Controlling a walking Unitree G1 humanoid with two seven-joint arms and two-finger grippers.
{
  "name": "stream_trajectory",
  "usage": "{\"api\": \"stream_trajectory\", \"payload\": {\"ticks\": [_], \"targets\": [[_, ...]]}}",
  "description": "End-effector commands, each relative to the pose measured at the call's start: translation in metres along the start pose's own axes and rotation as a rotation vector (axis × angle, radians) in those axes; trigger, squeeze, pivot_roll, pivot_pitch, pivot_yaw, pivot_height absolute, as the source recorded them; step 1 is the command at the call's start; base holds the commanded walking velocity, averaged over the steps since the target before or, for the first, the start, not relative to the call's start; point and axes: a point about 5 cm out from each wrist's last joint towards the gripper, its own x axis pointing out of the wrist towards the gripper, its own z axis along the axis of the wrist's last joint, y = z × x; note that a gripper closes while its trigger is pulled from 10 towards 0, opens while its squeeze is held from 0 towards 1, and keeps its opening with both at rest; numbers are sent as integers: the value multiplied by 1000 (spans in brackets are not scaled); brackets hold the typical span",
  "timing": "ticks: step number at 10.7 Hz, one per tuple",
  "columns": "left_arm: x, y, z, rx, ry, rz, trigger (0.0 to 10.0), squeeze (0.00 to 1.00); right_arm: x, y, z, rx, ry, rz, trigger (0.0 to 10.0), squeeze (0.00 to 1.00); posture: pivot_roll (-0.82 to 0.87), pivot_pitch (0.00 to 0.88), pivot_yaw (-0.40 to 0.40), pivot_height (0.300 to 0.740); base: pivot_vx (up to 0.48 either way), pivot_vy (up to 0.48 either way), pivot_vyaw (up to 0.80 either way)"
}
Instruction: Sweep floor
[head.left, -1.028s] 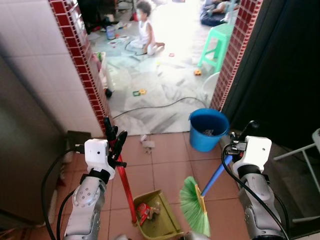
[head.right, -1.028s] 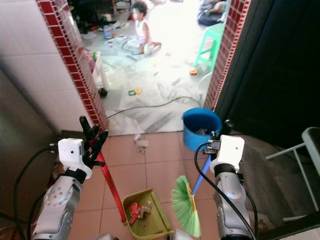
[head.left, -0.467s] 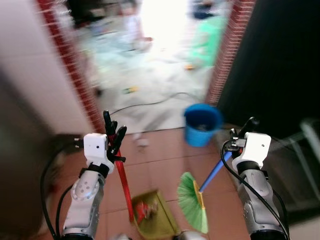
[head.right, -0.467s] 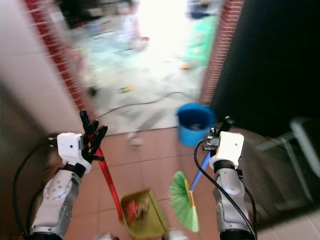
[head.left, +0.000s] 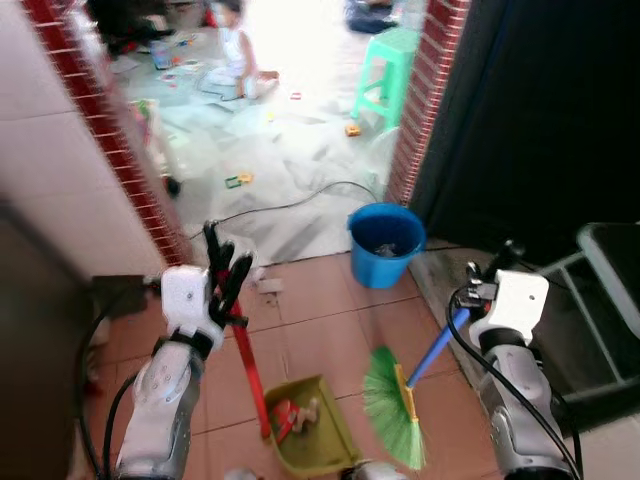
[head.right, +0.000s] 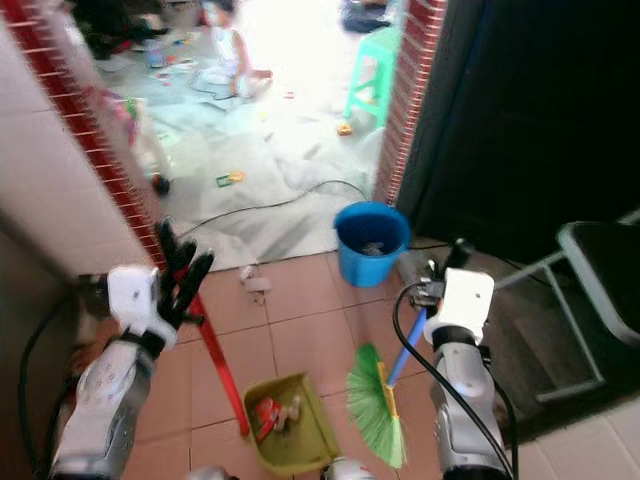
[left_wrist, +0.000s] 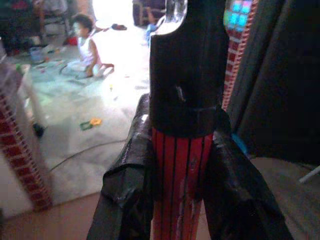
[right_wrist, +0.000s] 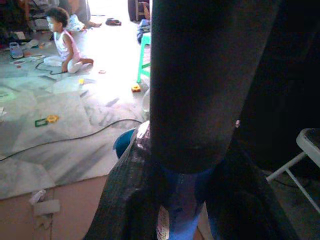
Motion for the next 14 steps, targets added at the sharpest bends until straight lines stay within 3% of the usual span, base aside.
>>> {"api": "stream_trajectory", "payload": {"ticks": [1, 5, 8, 10, 14], "targets": [[-1, -4, 8, 1, -33, -28, 10000, 0, -2, -4, 0, -16, 6, -11, 10000, 0, -48, 0, 43, 740, 0, 0, 0], [3, -8, 15, -35, -62, -73, 10000, 0, 2, 1, -1, -15, 6, -12, 10000, 0, -41, 0, 44, 740, 237, 0, -530], [7, -8, 30, -52, -116, -76, 10000, 0, 5, 0, 0, -37, 2, -20, 10000, 0, -47, 0, 44, 740, 355, 0, 0], [7, 2, 45, -57, -167, -34, 10000, 0, 6, -9, -1, -105, 6, -49, 10000, 0, -51, 0, 37, 740, 362, 0, 0], [19, 2, 89, -148, -315, -18, 10000, 0, 9, -10, -5, -139, 22, -40, 10000, 0, -44, 0, 14, 740, 353, 0, 0]]}}
